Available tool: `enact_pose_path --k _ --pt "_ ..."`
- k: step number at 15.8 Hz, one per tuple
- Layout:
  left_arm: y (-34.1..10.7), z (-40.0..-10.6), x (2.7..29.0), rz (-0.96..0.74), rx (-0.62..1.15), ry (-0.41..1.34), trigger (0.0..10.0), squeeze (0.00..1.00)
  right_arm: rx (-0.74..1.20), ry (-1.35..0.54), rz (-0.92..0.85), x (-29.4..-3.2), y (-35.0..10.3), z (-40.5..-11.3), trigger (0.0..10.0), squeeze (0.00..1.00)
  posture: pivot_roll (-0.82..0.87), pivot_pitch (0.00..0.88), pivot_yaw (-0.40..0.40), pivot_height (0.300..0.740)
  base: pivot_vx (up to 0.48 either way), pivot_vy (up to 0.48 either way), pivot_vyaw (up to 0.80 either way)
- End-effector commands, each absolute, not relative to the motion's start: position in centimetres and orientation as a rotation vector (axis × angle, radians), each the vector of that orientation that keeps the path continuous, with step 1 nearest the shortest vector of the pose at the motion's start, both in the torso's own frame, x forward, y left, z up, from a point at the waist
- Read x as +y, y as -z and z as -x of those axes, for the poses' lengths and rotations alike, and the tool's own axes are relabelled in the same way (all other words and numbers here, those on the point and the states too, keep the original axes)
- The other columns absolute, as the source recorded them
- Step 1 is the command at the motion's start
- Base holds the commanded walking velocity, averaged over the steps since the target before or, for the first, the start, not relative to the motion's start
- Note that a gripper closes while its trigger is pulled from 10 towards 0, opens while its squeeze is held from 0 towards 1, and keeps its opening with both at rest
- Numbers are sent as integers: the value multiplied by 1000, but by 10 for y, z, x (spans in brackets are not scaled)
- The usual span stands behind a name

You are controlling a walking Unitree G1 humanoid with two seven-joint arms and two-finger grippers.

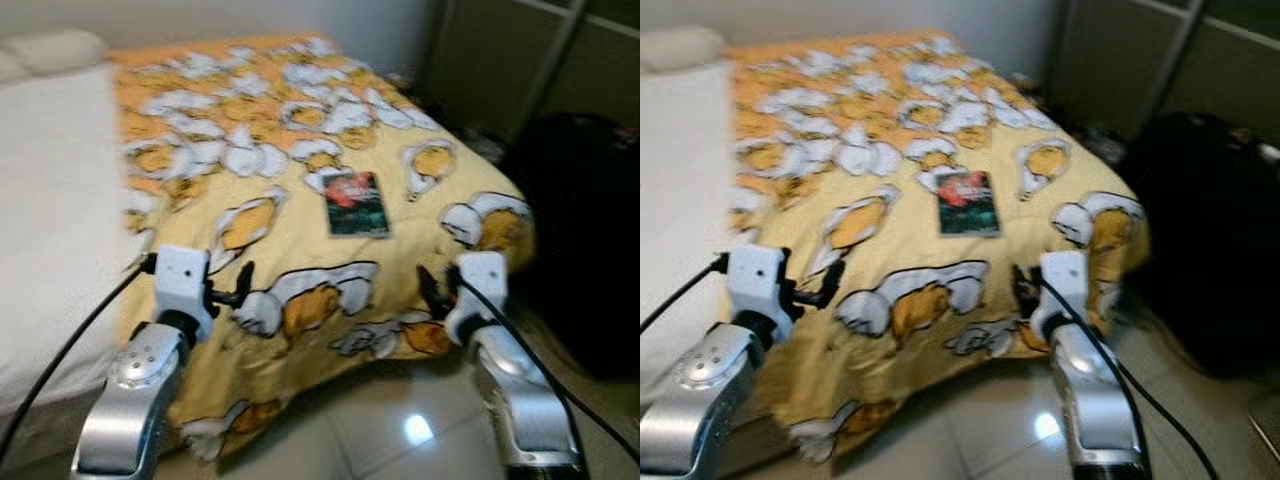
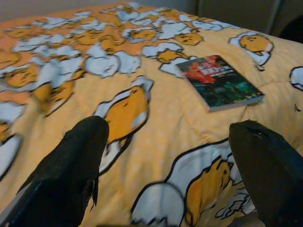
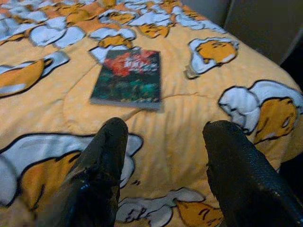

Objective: Clean up the room

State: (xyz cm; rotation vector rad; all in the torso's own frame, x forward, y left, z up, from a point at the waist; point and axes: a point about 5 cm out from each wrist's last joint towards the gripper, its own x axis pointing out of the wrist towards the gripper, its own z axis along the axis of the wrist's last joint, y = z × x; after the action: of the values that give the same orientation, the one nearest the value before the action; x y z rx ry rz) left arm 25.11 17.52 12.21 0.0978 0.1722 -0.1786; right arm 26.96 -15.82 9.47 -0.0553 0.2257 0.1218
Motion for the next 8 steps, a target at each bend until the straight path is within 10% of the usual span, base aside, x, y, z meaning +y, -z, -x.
enact_pose_path --k 1,8 --pt "-123 -252 170 -90 166 204 10000 0 218 -96 64 -166 -97 -269 10000 0 -57 0 7 740 259 0 0" --pt "-119 -250 166 -88 169 208 10000 0 233 -72 58 -171 -95 -272 10000 0 -47 0 -23 740 272 0 -475"
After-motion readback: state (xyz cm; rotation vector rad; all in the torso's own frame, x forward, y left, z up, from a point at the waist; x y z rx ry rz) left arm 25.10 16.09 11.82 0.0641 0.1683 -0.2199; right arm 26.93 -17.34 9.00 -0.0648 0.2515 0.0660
